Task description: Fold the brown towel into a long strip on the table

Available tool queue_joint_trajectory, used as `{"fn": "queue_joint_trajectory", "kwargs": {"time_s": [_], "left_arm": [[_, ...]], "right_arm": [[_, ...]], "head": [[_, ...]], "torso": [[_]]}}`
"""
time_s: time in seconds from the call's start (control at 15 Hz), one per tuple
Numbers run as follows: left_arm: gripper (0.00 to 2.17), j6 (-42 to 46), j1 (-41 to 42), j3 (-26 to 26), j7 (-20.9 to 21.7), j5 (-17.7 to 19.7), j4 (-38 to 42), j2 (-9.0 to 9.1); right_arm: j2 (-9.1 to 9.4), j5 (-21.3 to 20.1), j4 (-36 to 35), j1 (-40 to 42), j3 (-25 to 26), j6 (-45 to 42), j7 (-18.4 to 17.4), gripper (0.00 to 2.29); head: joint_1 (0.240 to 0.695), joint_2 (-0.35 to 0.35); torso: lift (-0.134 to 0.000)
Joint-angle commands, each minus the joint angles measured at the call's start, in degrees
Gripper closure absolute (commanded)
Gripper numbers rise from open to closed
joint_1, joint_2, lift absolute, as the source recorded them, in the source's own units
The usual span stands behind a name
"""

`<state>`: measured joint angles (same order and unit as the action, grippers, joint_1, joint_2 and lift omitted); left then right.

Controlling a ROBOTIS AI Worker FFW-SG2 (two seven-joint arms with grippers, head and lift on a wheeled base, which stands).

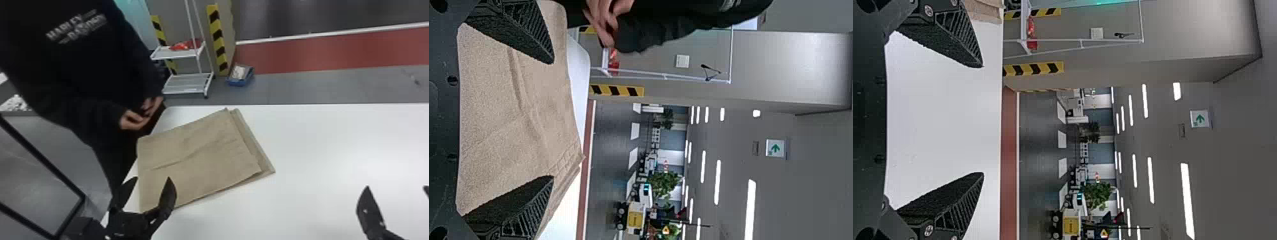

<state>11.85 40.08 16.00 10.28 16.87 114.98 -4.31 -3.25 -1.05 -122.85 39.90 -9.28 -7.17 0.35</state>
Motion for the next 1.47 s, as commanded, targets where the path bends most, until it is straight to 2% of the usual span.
{"fn": "queue_joint_trajectory", "kwargs": {"time_s": [0.0,1.4], "left_arm": [[0.05,0.1,0.0,0.0,0.0,0.0,-0.2,0.00],[0.05,0.0,-1.4,0.0,-0.1,0.0,-2.0,0.00]], "right_arm": [[0.00,0.0,0.2,-0.1,0.1,-0.3,0.0,0.11],[0.09,0.1,2.4,-2.1,0.3,0.6,0.0,0.11]], "head": [[0.695,0.317],[0.695,0.313]], "torso": [[-0.121],[-0.121]]}}
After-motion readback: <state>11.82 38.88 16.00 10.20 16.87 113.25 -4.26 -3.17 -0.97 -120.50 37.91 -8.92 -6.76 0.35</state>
